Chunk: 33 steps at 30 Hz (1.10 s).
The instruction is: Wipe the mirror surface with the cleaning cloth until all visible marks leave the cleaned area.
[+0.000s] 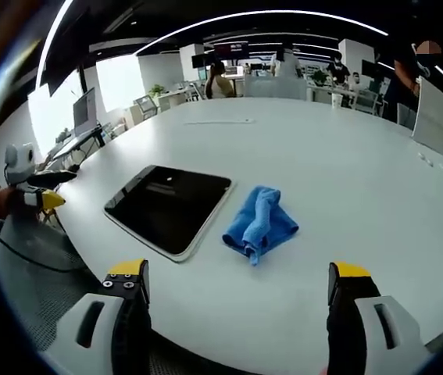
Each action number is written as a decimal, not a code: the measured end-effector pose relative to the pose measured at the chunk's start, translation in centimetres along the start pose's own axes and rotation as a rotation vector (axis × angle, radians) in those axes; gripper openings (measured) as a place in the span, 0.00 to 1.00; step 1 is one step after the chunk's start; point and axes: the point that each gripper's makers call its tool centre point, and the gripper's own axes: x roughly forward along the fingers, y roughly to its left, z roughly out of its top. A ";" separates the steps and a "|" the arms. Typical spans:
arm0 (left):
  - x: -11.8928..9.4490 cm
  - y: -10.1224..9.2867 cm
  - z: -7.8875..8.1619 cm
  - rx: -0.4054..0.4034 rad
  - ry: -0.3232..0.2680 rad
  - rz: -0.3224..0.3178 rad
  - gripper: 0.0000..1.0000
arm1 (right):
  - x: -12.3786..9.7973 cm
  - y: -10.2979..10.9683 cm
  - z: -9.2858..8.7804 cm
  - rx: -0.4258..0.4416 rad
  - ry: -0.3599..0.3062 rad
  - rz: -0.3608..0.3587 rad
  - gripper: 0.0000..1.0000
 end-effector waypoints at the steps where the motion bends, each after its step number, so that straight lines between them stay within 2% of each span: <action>1: 0.0 -0.2 -0.1 0.016 0.003 -0.011 0.95 | 0.0 0.0 -0.1 0.007 0.003 0.000 0.94; 3: 0.4 -0.3 -0.6 0.055 0.026 -0.014 0.98 | 0.0 0.1 -0.3 0.016 0.014 0.002 0.94; 5: 0.5 -0.5 -1.6 0.014 0.080 -0.030 0.99 | 0.1 0.0 -0.4 0.010 0.018 0.000 0.94; 7: 0.5 -0.2 -1.5 0.023 0.072 -0.020 0.99 | 0.1 0.0 -0.1 0.004 0.016 -0.005 0.94; 9: 0.3 -0.2 -0.9 0.053 0.040 -0.009 0.98 | 0.2 0.0 0.2 -0.014 0.017 -0.002 0.94; 11: 0.3 -0.1 -1.0 0.056 0.049 -0.002 0.97 | 0.3 0.4 0.5 -0.055 0.033 0.015 0.95; 13: 0.4 -0.3 -1.2 0.060 0.061 -0.011 0.97 | 0.3 0.5 1.7 -0.068 0.031 0.021 0.95; 16: 0.5 -0.6 -1.3 0.079 0.065 -0.024 0.98 | 1.1 -0.2 4.1 -0.033 0.009 0.024 0.94; 17: 0.5 -0.4 -1.4 0.080 0.068 -0.021 0.98 | 1.6 -0.7 5.0 -0.022 0.004 0.016 0.91; 20: 0.4 -0.2 -1.3 0.073 0.062 -0.012 0.98 | 3.2 -1.6 6.1 0.019 0.010 0.003 0.80; 22: 0.4 -0.2 -1.4 0.076 0.068 -0.010 0.98 | 4.3 -1.7 5.9 0.094 0.035 0.014 0.70; 24: 0.5 -0.3 -1.4 0.083 0.070 -0.014 0.98 | 5.6 -2.3 5.3 0.132 0.058 -0.004 0.62; 27: 0.4 -0.4 -1.4 0.091 0.075 -0.018 0.97 | 7.2 -2.2 4.4 0.133 0.095 0.003 0.51; 28: 0.4 -0.4 -1.5 0.094 0.076 -0.018 0.97 | 7.6 -2.2 3.9 0.123 0.120 -0.013 0.47; 32: 0.4 -0.3 -1.5 0.094 0.079 -0.019 0.97 | 8.7 -3.2 3.6 0.085 0.124 -0.090 0.30; 33: 0.4 -0.3 -1.5 0.095 0.079 -0.019 0.96 | 8.9 -3.5 3.3 0.053 0.136 -0.108 0.24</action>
